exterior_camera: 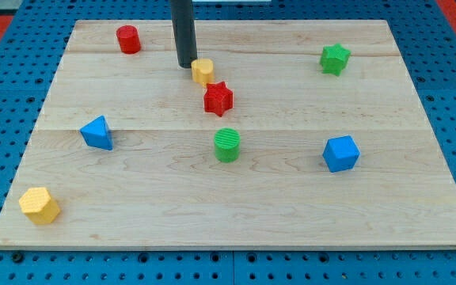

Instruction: Push the green star downwards

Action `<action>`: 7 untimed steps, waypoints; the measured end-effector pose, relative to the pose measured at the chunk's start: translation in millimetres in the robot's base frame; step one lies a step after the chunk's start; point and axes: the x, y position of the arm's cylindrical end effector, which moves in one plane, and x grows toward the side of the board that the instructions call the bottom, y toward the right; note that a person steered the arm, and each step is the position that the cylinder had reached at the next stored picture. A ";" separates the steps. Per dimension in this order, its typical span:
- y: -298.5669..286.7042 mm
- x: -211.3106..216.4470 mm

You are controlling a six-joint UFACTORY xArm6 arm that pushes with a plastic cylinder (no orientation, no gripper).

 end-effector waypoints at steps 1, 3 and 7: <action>8.2 24.8; 16.1 -8.1; 175.3 -67.2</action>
